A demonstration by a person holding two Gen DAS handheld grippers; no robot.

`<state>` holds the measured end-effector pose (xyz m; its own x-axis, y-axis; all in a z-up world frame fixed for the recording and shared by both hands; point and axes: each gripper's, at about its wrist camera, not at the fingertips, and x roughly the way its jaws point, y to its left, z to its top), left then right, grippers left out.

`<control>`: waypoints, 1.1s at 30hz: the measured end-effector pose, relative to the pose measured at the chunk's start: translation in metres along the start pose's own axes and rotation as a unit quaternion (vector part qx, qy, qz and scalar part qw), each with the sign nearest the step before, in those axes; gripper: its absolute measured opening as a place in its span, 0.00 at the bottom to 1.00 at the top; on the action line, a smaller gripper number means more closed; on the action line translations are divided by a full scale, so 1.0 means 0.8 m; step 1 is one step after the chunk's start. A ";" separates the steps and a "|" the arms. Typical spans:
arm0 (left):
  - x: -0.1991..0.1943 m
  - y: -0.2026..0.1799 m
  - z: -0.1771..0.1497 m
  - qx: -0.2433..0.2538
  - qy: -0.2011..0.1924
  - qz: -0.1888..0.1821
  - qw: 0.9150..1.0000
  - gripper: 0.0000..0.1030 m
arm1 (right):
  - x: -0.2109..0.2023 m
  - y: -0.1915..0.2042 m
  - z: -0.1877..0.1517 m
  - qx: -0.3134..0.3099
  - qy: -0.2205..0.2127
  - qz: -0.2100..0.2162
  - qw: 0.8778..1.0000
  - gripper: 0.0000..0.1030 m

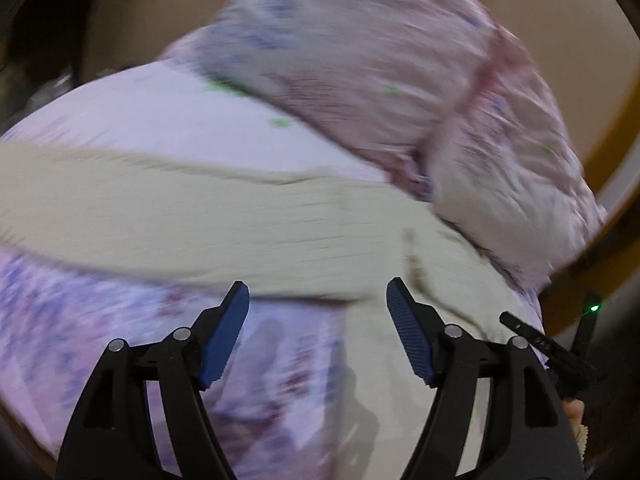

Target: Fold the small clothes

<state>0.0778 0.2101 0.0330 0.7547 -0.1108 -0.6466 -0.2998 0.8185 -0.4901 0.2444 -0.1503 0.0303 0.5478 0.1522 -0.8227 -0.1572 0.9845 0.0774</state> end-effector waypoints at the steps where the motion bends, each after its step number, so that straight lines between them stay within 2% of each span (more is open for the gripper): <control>1: -0.004 0.016 -0.001 -0.018 0.004 0.006 1.000 0.70 | 0.014 0.007 -0.002 -0.015 0.023 -0.010 1.000 0.55; 4: -0.009 0.067 -0.003 -0.082 0.018 0.017 0.996 0.69 | 0.014 0.010 -0.009 -0.006 0.013 -0.015 1.000 0.59; 7: -0.016 0.096 0.001 -0.130 0.009 -0.002 0.991 0.66 | -0.004 -0.006 -0.013 0.044 0.009 0.048 0.998 0.70; 9: -0.016 0.107 0.009 -0.162 -0.003 -0.002 0.987 0.65 | -0.018 -0.014 -0.016 0.069 -0.005 0.068 0.995 0.70; 13: -0.015 0.133 0.017 -0.233 -0.023 -0.012 0.972 0.59 | -0.044 -0.020 -0.019 0.086 -0.025 0.098 0.991 0.70; 16: -0.015 0.163 0.022 -0.295 -0.038 -0.024 0.954 0.48 | -0.053 -0.023 -0.021 0.086 -0.032 0.116 0.989 0.70; 19: -0.020 0.181 0.024 -0.325 -0.054 -0.022 0.944 0.41 | -0.058 -0.026 -0.024 0.085 -0.036 0.124 0.988 0.70; 21: -0.025 0.194 0.028 -0.338 -0.069 -0.012 0.939 0.32 | -0.058 -0.028 -0.024 0.084 -0.035 0.127 0.988 0.70; 22: -0.026 0.199 0.033 -0.336 -0.074 -0.003 0.939 0.25 | -0.056 -0.030 -0.024 0.085 -0.035 0.127 0.988 0.70; 23: -0.025 0.199 0.038 -0.329 -0.075 0.006 0.941 0.09 | -0.056 -0.031 -0.025 0.085 -0.034 0.127 0.988 0.70; 24: -0.025 0.197 0.043 -0.321 -0.075 0.008 0.944 0.06 | -0.055 -0.033 -0.025 0.085 -0.034 0.127 0.988 0.70; 26: -0.028 0.181 0.058 -0.299 -0.082 0.004 0.951 0.05 | -0.057 -0.038 -0.026 0.083 -0.039 0.127 0.988 0.70; 30: -0.035 0.115 0.092 -0.230 -0.110 -0.031 0.966 0.05 | -0.067 -0.047 -0.027 0.085 -0.054 0.124 0.987 0.70; 33: -0.027 0.041 0.112 -0.167 -0.115 -0.076 0.976 0.05 | -0.070 -0.059 -0.029 0.098 -0.057 0.128 0.985 0.70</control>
<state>0.1041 0.2899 0.0834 0.9046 -0.0565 -0.4226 -0.3186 0.5691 -0.7581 0.2022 -0.2070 0.0601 0.6014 0.3951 -0.6944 -0.1461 0.9089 0.3907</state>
